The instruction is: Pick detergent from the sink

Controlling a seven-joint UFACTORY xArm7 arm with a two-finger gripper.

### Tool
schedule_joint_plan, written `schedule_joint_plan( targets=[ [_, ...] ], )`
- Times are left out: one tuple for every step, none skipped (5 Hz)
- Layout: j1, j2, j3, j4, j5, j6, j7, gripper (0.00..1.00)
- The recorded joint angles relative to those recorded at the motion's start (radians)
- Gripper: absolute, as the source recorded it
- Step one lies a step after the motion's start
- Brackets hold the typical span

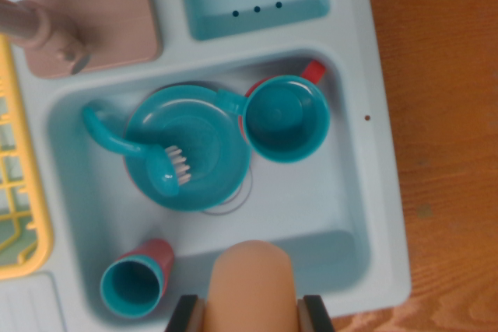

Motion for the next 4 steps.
schedule_joint_plan(
  targets=[
    [0.0003, -0.01, 0.0, 0.026, -0.0019, 0.036, 0.002, 1.0],
    [0.0003, -0.01, 0.0, 0.026, -0.0019, 0.036, 0.002, 1.0],
    [0.0006, -0.019, 0.0, 0.05, -0.0035, 0.068, 0.003, 1.0],
    [0.0006, -0.019, 0.0, 0.05, -0.0035, 0.068, 0.003, 1.0]
  ],
)
